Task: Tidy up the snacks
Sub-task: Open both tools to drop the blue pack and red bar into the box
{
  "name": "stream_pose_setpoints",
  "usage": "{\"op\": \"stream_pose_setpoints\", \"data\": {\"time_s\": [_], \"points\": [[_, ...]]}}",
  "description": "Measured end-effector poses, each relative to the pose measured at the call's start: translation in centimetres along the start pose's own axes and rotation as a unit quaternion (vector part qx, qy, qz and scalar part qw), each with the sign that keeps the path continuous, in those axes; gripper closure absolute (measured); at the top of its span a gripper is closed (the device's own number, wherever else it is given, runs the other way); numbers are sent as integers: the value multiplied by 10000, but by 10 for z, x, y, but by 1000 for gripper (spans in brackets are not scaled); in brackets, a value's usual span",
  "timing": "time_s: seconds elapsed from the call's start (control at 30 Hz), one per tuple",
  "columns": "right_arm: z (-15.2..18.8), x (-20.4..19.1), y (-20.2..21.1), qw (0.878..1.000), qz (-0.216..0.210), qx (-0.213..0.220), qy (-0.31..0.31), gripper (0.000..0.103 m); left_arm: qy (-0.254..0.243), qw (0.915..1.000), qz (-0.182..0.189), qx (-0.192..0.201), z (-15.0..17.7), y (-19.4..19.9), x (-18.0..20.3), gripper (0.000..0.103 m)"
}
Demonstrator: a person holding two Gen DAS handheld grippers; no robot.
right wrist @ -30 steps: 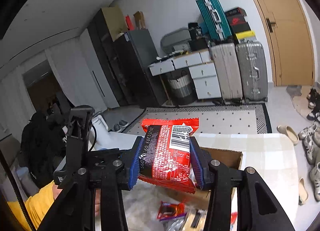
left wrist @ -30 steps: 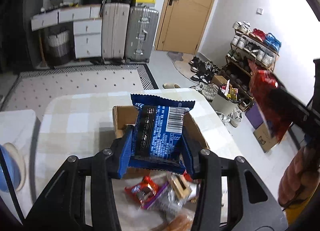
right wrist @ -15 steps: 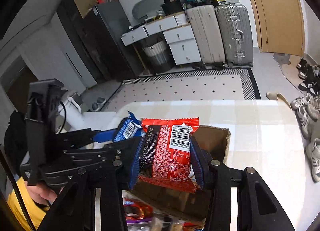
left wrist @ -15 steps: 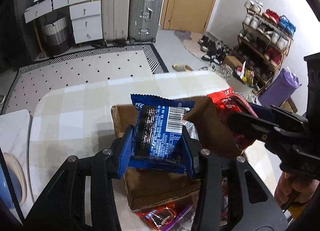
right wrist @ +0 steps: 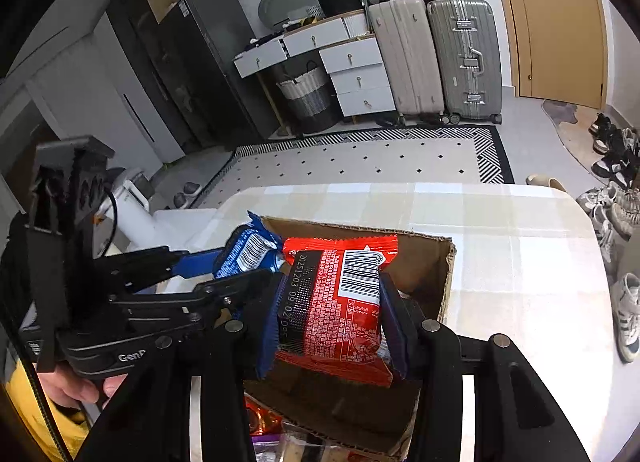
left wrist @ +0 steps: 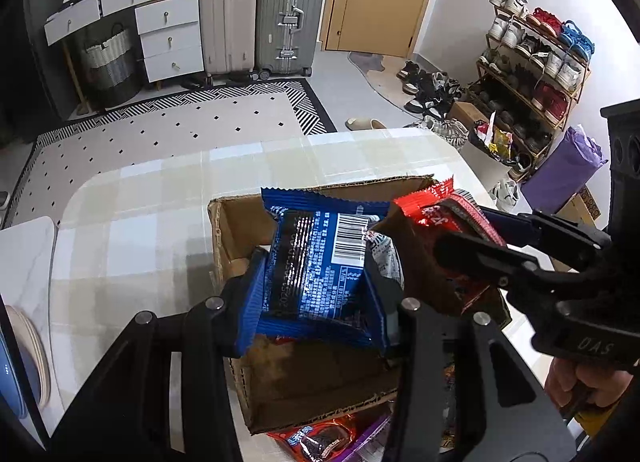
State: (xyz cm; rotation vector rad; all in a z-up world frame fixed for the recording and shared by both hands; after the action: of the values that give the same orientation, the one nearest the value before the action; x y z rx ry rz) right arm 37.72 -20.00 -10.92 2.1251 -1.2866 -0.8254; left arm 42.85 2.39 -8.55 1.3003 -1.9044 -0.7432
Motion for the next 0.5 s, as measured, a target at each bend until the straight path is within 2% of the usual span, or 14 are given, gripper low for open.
{"op": "stream_pose_setpoints", "data": {"time_s": [0.1, 0.5], "points": [[1, -3, 1, 9999, 137, 16, 48, 57, -8, 10000, 21, -41, 0, -3, 2, 62], [-4, -5, 12, 9998, 52, 182, 69, 57, -204, 9998, -24, 27, -1, 3, 10, 62]]}}
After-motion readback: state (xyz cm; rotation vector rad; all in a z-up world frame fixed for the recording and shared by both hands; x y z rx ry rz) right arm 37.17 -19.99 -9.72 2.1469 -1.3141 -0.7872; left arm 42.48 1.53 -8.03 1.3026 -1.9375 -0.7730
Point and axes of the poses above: each gripper's, at about its wrist camera, not at the fingertips, and y roughly against the way its jaws point, x to its right, z to its underside, the point moved 1 cm from there along -y, roughly the way its jaws point, and after that the axes turned 7 degrees about z, right-handed, at the moved point
